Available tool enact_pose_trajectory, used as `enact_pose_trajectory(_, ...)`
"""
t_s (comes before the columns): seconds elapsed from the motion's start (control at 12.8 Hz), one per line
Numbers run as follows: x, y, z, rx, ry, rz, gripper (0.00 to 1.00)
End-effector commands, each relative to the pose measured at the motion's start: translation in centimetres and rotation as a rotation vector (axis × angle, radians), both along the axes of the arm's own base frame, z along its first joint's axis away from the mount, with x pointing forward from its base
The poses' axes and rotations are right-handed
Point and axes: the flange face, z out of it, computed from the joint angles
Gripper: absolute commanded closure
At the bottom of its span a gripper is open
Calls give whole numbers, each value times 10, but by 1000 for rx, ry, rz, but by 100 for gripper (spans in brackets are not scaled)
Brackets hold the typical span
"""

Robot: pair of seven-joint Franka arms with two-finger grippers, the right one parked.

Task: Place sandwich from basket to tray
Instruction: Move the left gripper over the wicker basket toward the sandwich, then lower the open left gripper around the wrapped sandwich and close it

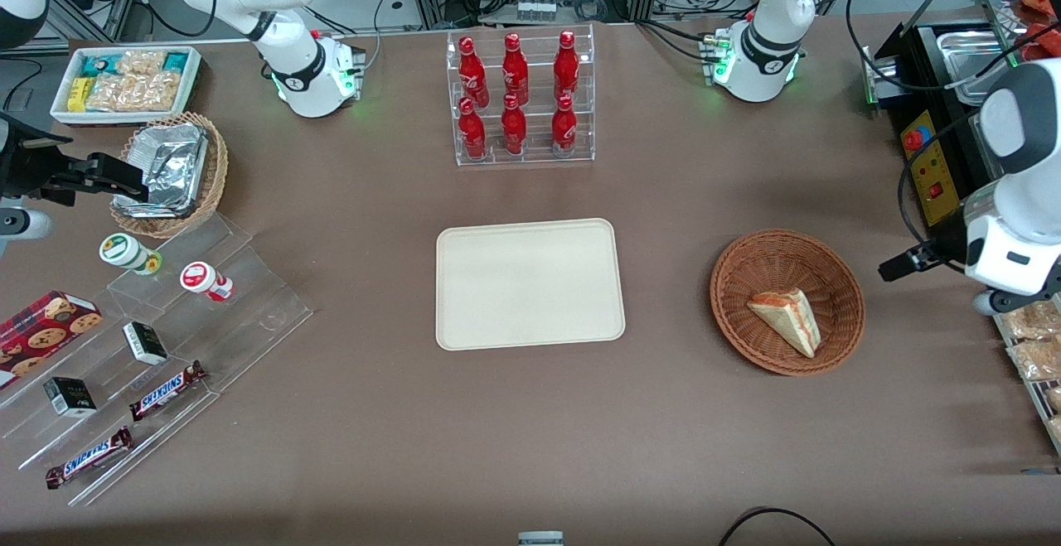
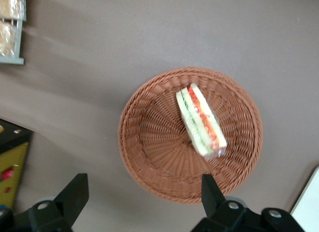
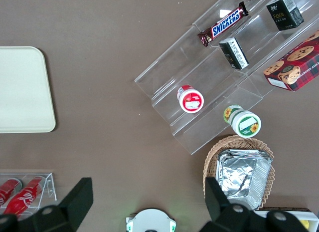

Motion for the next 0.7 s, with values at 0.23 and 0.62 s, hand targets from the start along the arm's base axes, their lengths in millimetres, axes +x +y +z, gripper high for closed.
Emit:
enact_pose_trajectory(0.23, -6, -54, -54, 2, -45, 158, 0)
enact_pose_trajectory(0.62, 2, -91, -102, 9, -49, 224, 0)
